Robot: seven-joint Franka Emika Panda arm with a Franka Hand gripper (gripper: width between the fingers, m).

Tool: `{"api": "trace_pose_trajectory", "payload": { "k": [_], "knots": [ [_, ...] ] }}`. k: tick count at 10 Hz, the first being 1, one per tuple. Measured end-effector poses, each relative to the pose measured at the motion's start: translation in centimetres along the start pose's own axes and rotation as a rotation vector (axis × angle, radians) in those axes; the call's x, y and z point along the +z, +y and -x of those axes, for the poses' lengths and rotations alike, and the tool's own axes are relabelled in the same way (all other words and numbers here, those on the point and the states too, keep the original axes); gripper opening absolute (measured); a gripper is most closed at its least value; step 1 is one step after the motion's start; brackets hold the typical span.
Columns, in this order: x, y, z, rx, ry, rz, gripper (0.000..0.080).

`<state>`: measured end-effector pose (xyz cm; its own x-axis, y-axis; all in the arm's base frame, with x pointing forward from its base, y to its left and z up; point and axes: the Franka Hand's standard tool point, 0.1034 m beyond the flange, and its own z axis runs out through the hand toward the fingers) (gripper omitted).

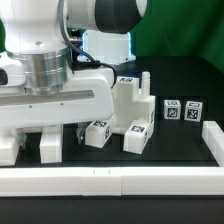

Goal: Assemble chair

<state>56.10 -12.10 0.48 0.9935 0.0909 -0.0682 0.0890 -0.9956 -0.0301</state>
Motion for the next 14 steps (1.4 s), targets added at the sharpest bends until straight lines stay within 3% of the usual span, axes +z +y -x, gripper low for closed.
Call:
{"api": "trace_pose_trajectory", "payload": {
  "k": [1, 3, 4, 5, 8, 10, 14],
  "knots": [
    [0.0, 0.1, 0.0, 0.001, 0.000, 0.000, 0.0648],
    [0.0, 0.0, 0.0, 0.000, 0.000, 0.000, 0.0384],
    [0.0, 0.0, 0.0, 0.000, 0.000, 0.000, 0.0384],
    [0.0, -0.1, -0.1, -0.002, 0.001, 0.000, 0.0285],
    [-0.1, -0.3, -0.2, -0.004, 0.001, -0.001, 0.0285],
    [-0.9, -0.2, -0.3, -0.004, 0.002, -0.007, 0.0285],
    [-5.8, -0.5, -0.3, 0.003, -0.004, -0.048, 0.0287]
  ]
}}
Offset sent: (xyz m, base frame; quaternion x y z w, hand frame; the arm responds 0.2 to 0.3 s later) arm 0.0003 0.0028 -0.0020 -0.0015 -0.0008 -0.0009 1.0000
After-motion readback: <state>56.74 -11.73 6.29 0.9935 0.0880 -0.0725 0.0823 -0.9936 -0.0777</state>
